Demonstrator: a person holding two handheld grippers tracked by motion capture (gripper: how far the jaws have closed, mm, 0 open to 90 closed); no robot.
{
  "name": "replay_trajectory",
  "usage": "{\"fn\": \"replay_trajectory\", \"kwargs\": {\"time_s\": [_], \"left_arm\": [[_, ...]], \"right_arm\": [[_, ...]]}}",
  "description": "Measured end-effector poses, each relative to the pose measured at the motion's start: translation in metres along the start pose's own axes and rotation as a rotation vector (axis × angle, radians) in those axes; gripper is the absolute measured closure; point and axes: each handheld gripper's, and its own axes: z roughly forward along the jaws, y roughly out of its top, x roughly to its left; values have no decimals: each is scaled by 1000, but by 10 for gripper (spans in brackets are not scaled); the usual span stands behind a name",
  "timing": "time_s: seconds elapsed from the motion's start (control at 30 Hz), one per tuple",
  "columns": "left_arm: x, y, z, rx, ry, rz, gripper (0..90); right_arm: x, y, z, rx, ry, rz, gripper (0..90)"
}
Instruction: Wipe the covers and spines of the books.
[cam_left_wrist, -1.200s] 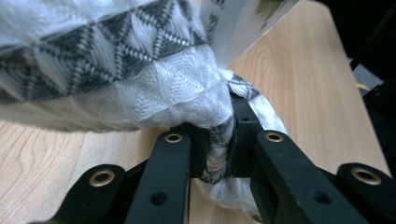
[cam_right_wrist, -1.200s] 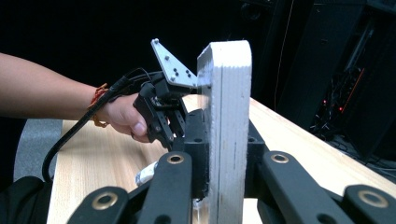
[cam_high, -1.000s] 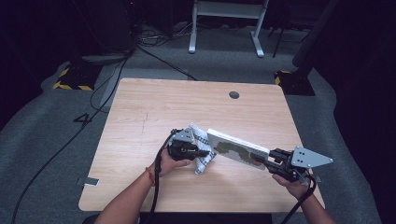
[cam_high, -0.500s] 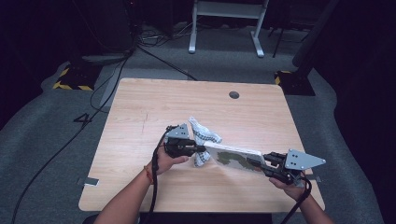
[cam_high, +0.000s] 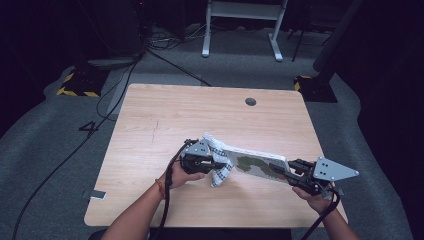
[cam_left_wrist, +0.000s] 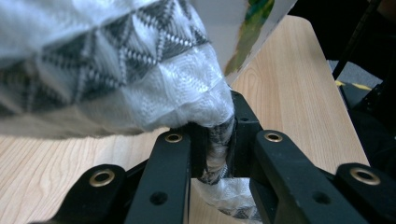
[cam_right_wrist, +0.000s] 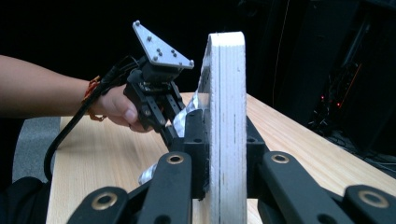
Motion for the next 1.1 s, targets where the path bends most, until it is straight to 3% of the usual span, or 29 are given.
{"fn": "replay_trajectory", "kwargs": {"time_s": [0.13,0.23,0.43,0.63,0.77,0.9,1.1], "left_arm": [[-1,2,2,-5,10,7,804],[-1,2,1,-12,21,10,804],[3,1,-6,-66,42,0,804],[6,4,-15,-132,70,-19,806],[9,1,-11,-116,63,-35,804],[6,1,1,-75,30,-15,800],[5,1,2,-104,-12,-24,795]], "right_arm": [[1,2,2,-8,-6,-6,789],[-2,-3,3,-8,10,17,787],[-3,-11,4,12,16,31,786],[-6,-10,1,-7,2,53,789],[-5,-8,1,-22,5,59,790],[-3,-3,1,-50,13,57,790],[-8,-5,-3,-66,21,83,789]]}}
